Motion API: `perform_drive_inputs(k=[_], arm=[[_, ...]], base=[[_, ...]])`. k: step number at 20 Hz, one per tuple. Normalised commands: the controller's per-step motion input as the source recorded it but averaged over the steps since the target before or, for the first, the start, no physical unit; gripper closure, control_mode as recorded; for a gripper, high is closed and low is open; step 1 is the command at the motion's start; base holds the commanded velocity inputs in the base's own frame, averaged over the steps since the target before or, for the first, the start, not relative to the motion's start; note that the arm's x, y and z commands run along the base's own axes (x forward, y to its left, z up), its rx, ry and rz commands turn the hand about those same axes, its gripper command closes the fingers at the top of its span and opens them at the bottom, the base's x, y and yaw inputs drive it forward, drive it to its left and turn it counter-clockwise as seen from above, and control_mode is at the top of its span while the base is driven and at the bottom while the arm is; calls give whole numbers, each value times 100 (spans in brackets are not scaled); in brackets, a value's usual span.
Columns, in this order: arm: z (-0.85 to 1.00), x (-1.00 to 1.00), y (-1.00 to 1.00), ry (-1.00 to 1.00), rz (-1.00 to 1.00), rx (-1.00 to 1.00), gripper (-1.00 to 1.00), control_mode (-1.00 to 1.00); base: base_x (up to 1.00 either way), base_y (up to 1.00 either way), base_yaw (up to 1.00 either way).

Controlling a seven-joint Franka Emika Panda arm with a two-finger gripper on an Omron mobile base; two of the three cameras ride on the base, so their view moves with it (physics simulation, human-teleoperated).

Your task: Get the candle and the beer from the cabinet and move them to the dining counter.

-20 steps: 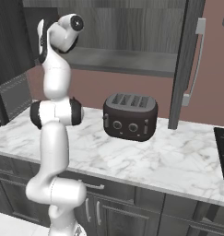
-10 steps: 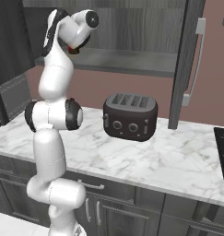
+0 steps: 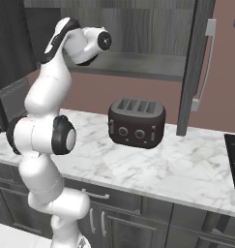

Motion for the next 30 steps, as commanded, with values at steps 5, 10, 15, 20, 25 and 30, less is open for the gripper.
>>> perform_drive_inputs(k=[5, 10, 15, 20, 25, 30], arm=[[2, -97, -27, -6, -14, 0, 100, -100], [23, -99, -28, 0, -20, 0, 100, -100], [32, -99, -36, 0, -19, 0, 100, -100], [28, -100, -46, 1, -19, 0, 100, -100], [10, -100, -42, 9, -15, 2, 100, -100], [-7, -92, -15, 6, -9, 2, 100, -100]], base=[[0, 0, 0], [0, 0, 0], [0, 0, 0], [0, 0, 0], [0, 0, 0], [0, 0, 0]])
